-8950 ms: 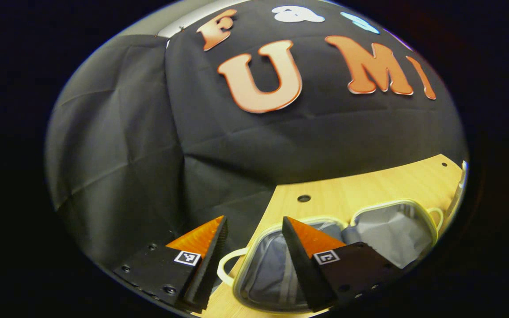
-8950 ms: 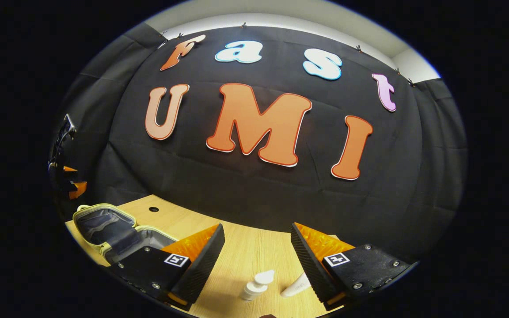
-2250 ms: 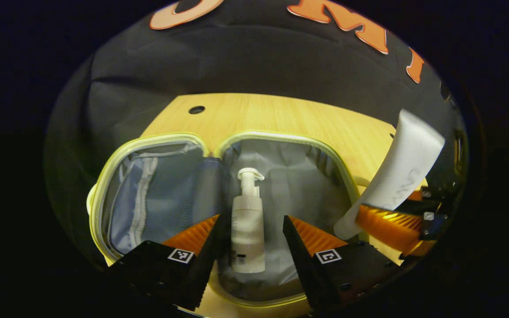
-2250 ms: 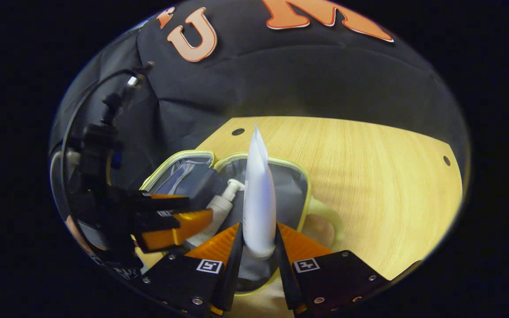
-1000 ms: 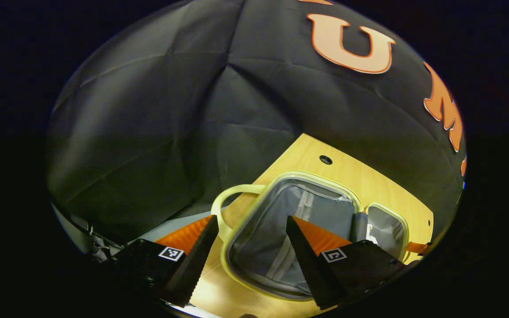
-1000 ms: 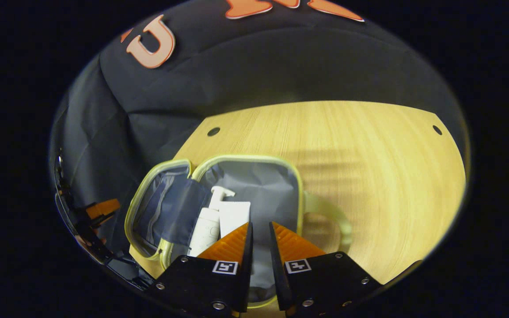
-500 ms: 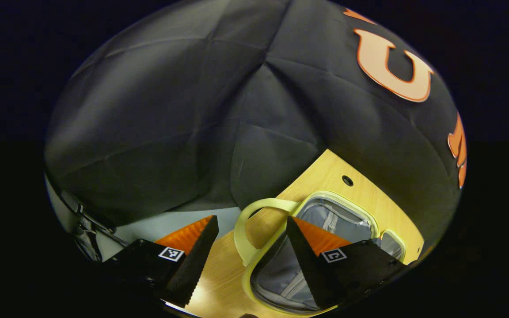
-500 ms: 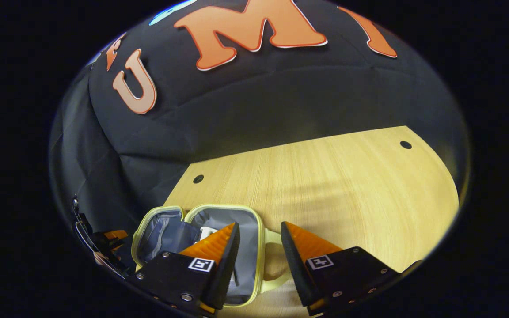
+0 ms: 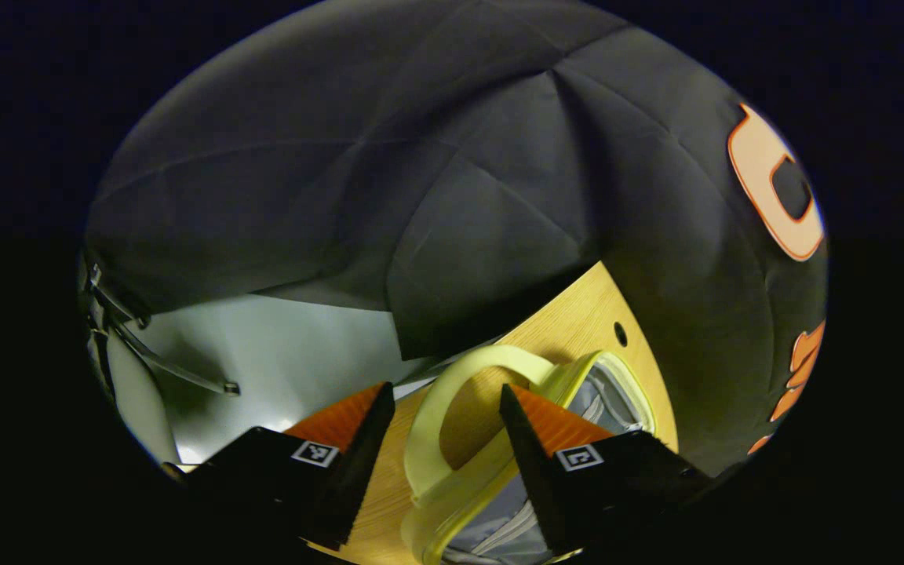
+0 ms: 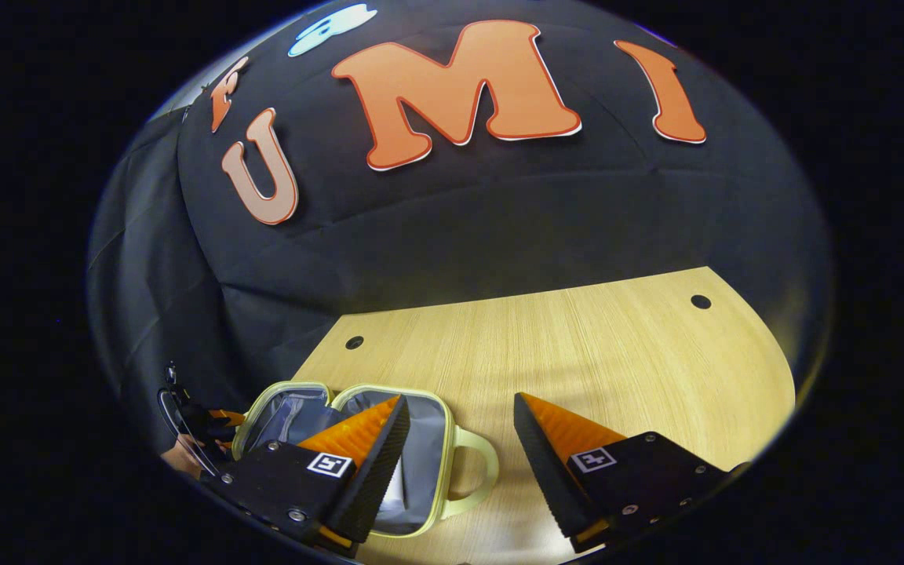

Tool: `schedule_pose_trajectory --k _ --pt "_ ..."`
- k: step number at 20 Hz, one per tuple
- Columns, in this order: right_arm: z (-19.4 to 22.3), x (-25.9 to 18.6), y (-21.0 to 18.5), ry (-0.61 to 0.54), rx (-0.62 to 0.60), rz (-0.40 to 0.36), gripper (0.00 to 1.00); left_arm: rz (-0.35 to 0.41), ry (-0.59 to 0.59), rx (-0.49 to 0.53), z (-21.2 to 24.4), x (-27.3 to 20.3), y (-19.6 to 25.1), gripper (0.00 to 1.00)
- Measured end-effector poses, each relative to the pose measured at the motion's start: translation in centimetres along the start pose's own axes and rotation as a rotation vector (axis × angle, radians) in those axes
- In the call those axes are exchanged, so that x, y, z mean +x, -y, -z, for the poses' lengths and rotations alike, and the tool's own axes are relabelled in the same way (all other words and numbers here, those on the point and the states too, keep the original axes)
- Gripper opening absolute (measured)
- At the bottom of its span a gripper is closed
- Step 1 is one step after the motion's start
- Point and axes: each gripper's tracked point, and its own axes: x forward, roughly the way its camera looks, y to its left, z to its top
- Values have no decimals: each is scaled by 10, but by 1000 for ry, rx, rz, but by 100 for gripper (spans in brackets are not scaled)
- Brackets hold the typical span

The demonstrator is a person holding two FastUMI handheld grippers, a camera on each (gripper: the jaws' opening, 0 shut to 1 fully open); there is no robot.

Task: First open the suitcase, pack the skin care products into it, and then close the suitcase.

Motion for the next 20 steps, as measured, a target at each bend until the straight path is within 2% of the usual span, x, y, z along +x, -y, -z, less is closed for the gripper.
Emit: schedule_pose_trajectory --k 3,4,5,6,7,9,10,12,14,17,20 --pt "-5 -9 9 15 -7 13 87 19 -48 -41 -1 5 -4 67" --pt "-6 -11 11 18 -10 18 87 10 -64 -51 3 9 -9 50" --pt "-8 -13 14 27 -14 19 87 33 -78 -73 3 8 -9 35" --pt "-9 -13 11 37 -20 22 87 56 -82 -79 1 3 -5 30" --pt "-12 -13 13 51 -29 29 87 80 -79 -82 -2 -1 -1 30" --pt "-15 -14 13 69 -47 31 87 61 -38 -15 -8 6 -1 30" --pt "-16 -15 13 71 -54 27 88 62 -43 31 -3 -12 3 16" --pt "-20 -14 11 82 -68 26 88 75 6 96 -11 -28 17 16" --pt "-25 -15 12 96 -84 28 89 124 64 143 -25 -52 37 16" --pt "-28 -17 11 110 -133 23 90 237 144 220 -45 -97 78 15" --pt "-31 -18 11 116 -168 4 90 299 200 336 -30 -140 128 15"
